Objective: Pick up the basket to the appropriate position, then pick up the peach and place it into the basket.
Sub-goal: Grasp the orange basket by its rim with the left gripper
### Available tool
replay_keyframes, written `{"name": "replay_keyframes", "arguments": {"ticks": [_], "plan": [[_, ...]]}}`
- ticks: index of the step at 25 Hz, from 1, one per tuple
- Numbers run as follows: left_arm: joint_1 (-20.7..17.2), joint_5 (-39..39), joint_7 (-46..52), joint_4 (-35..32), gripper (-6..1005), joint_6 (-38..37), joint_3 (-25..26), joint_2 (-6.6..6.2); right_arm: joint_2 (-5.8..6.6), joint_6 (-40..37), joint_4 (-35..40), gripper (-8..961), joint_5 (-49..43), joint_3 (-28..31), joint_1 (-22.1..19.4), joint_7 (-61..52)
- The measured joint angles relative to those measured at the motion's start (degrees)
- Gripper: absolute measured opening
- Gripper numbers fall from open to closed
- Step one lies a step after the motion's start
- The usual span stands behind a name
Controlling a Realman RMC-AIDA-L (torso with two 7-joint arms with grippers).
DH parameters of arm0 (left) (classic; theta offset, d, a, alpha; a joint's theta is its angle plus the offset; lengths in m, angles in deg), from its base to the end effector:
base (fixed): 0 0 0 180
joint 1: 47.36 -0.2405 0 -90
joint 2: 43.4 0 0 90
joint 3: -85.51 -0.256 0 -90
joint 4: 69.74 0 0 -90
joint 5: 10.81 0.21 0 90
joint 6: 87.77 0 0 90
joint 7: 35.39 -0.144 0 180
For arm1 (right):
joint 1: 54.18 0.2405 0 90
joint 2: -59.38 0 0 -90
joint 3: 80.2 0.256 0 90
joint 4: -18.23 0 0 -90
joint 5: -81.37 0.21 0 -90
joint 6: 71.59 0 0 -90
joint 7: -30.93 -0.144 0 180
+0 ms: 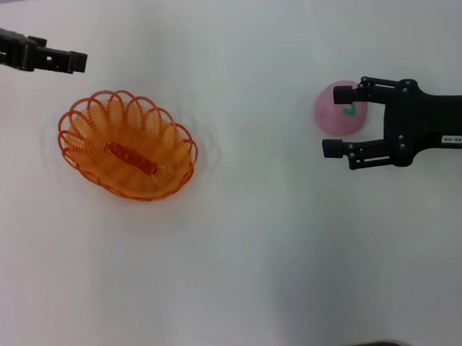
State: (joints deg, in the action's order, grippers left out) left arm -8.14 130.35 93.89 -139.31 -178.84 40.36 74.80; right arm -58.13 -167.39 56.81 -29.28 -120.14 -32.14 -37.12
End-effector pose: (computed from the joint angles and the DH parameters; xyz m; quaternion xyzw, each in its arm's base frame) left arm -0.2028 0.3896 0.0757 -0.9065 -0.3674 -0.0250 0.2066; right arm 0.2938 0.2869 0.0168 -0.9413 0.1612 0.2579 0.1465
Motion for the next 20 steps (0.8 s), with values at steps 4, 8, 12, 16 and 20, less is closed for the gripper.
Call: {"name": "replay_keyframes", "arguments": {"ticks": [4, 8, 12, 16, 20], "plan": [[2.43, 6.87, 5.31, 0.8, 825, 2.24, -2.85, 0.31, -0.08, 0.34, -0.11, 942, 0.0, 0.03, 0.03, 0.01], [3.64, 11.66, 8.92, 1.69, 825, 5.67, -7.07, 0.83, -0.18, 0.71, -0.15, 942, 0.0, 0.01, 0.17, -0.07], [5.04, 14.43, 9.78, 4.68, 825, 8.18, -8.46, 1.14, -0.18, 0.78, -0.17, 942, 0.0, -0.02, 0.2, -0.06], [6.02, 15.03, 9.4, 10.15, 824, 10.92, -8.81, 0.98, -0.13, 0.96, -0.61, 942, 0.0, 0.02, 0.18, 0.15], [6.23, 16.14, 9.24, 13.5, 824, 13.89, -10.11, 1.04, -0.09, 1.16, -0.7, 942, 0.0, 0.03, 0.23, 0.21]]}}
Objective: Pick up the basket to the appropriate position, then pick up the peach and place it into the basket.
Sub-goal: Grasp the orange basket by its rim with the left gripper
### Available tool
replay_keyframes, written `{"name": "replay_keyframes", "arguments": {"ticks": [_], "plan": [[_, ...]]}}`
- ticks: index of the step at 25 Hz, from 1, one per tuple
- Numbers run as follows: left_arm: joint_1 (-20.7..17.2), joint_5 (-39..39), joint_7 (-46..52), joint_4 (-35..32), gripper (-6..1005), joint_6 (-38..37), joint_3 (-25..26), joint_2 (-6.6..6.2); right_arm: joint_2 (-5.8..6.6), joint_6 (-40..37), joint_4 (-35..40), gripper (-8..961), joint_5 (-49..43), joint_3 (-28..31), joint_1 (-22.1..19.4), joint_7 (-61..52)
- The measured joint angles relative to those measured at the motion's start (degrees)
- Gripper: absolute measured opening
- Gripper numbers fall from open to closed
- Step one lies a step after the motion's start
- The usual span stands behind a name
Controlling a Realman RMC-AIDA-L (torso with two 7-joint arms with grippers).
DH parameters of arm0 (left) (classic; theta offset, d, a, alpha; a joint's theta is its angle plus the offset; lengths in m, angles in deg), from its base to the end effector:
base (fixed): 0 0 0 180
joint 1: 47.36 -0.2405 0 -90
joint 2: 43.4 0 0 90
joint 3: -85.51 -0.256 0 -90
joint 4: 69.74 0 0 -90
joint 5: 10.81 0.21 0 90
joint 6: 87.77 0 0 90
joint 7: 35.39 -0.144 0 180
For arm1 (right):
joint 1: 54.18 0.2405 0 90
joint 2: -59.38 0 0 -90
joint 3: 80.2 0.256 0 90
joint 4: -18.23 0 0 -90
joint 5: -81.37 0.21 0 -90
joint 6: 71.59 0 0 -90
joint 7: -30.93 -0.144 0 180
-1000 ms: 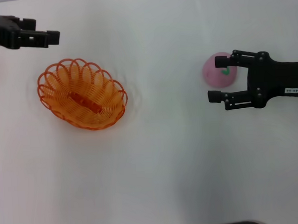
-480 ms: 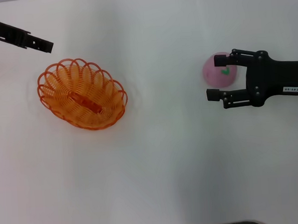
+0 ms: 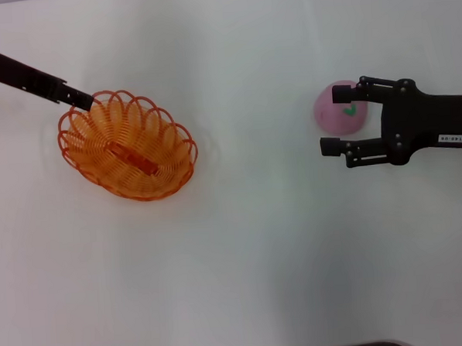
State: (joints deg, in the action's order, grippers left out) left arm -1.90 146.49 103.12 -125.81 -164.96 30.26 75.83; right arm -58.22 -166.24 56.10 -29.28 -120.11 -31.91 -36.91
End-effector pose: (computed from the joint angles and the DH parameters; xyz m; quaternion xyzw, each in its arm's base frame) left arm -0.2177 0.4157 0.0221 -0.8775 -0.3955 0.1165 0.2448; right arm 0.2948 0.2888 0.0142 -0.9403 0.1656 0.2560 0.1515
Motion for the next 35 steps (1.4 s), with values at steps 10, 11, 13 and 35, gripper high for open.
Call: {"name": "replay_keyframes", "arguments": {"ticks": [10, 11, 13, 35], "plan": [[0.4, 1.6, 0.0, 6.01, 825, 5.1, -3.43, 0.38, -0.13, 1.13, 0.0, 941, -0.04, -0.5, 0.45, -0.18], [0.41, 1.61, 0.0, 6.21, 825, 5.1, -3.67, 0.41, -0.18, 1.26, 0.0, 941, -0.07, -0.52, 0.45, -0.19], [0.41, 1.63, 0.01, 6.38, 825, 5.1, -3.9, 0.46, -0.27, 1.42, 0.0, 941, -0.08, -0.56, 0.45, -0.27], [0.46, 1.24, -1.0, 5.97, 317, 4.65, -4.83, 1.07, -0.44, 1.49, -0.8, 941, -0.09, -0.7, 0.4, -0.16]]}}
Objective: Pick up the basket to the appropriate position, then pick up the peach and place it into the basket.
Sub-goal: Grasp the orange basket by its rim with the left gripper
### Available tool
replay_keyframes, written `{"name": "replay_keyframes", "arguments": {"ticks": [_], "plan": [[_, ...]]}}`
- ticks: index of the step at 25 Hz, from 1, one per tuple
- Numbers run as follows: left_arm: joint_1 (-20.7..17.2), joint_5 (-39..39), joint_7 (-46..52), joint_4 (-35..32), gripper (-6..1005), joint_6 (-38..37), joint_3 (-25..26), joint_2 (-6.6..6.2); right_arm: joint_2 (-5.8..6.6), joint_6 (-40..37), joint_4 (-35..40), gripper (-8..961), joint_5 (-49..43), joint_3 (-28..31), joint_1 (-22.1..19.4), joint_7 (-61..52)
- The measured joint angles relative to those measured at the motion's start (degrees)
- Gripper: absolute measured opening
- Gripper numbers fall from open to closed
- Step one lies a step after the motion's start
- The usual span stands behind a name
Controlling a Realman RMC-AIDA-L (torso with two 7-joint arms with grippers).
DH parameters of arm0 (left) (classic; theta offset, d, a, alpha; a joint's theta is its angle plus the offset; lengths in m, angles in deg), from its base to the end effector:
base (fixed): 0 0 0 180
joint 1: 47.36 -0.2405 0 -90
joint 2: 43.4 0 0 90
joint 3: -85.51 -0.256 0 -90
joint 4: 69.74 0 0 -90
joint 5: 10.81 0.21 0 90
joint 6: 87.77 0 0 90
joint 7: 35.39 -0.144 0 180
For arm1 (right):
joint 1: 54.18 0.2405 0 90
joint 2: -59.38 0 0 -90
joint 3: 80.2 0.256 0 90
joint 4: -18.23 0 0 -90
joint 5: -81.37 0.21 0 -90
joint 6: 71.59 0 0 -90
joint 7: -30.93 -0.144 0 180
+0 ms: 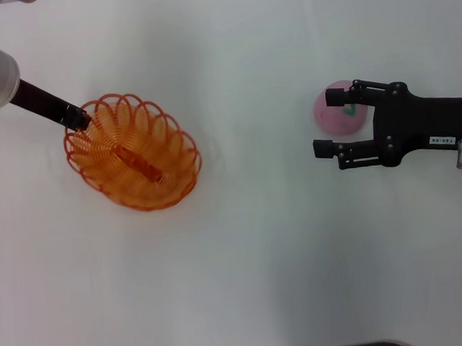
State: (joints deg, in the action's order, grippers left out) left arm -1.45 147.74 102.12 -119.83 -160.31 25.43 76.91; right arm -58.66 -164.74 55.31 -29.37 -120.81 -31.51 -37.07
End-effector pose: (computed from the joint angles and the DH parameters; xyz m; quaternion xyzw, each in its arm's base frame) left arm -0.2268 0.4099 -0.0095 -0.8855 -0.3740 0.1554 0.2277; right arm 0.2939 0.2907 0.0071 -0.9402 0.1720 0.2527 0.1499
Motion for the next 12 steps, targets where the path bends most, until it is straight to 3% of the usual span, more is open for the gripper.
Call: {"name": "replay_keyframes", "arguments": {"ticks": [3, 9, 12], "plan": [[0.0, -0.04, -0.06, -0.08, 177, -0.03, 0.04, 0.05, -0.05, 0.0, -0.05, 941, 0.0, 0.0, 0.0, 0.01], [0.08, -0.09, -0.21, -0.68, 69, -1.27, 0.11, 0.11, -0.08, -0.01, -0.08, 941, 0.0, 0.0, 0.03, 0.09], [0.27, -0.53, -1.1, -1.37, 65, -2.59, 0.58, 0.24, -0.08, 0.12, -0.08, 941, 0.0, 0.0, 0.11, 0.11]]}}
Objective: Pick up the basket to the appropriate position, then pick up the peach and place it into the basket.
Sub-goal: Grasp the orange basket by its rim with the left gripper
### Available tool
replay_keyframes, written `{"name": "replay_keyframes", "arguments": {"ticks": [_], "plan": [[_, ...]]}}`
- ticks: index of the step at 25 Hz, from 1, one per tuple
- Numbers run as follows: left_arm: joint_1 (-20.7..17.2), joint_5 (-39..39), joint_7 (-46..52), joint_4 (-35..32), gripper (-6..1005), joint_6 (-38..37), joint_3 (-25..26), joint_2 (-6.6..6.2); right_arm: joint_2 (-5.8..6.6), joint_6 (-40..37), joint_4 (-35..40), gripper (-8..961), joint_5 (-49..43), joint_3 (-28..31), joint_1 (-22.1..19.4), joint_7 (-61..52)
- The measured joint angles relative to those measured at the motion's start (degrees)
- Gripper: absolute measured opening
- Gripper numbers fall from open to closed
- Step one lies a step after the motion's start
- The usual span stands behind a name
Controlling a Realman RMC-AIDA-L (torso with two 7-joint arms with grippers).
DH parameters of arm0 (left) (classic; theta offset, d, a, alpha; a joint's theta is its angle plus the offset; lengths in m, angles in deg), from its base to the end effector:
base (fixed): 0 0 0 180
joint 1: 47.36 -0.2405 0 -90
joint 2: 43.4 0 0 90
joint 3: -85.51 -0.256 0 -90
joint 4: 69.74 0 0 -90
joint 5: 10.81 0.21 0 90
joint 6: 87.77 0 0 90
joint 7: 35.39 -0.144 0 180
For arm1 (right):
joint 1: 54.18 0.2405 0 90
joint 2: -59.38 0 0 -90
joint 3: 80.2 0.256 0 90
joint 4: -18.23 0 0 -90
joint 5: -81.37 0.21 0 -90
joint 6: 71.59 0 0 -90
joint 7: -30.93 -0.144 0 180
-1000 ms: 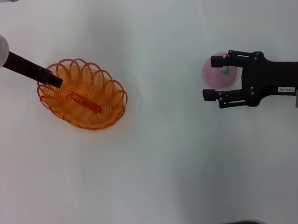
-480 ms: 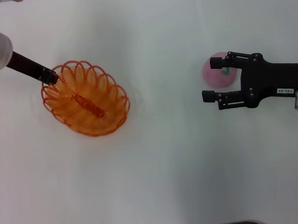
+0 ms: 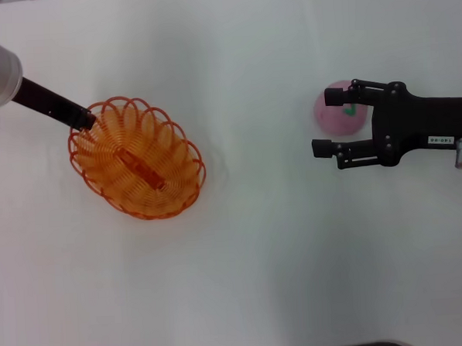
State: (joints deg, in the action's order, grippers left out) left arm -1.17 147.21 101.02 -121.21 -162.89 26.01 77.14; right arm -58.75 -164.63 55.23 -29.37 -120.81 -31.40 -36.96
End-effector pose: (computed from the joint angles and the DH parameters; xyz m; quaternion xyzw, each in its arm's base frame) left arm -0.2197 0.4076 -0.0084 -0.8924 -0.3670 0.1530 0.2132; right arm 0.2932 0.2911 0.0063 -0.9403 0.1712 0.2531 0.1500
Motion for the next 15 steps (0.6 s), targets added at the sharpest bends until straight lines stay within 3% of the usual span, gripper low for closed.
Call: {"name": "replay_keyframes", "arguments": {"ticks": [6, 10, 15], "plan": [[-0.13, -0.79, -0.1, -2.37, 58, -1.59, 0.69, 0.4, 0.0, 0.15, 0.0, 941, 0.0, 0.01, 0.06, 0.04], [0.8, -1.47, -0.22, -2.55, 53, -3.65, 5.46, 0.34, 0.01, 0.15, -0.12, 941, 0.0, 0.01, 0.07, 0.2], [1.14, -5.46, -0.29, -2.73, 47, -7.64, 8.26, -0.87, 0.18, 0.15, -0.28, 941, 0.0, 0.06, 0.09, 0.31]]}}
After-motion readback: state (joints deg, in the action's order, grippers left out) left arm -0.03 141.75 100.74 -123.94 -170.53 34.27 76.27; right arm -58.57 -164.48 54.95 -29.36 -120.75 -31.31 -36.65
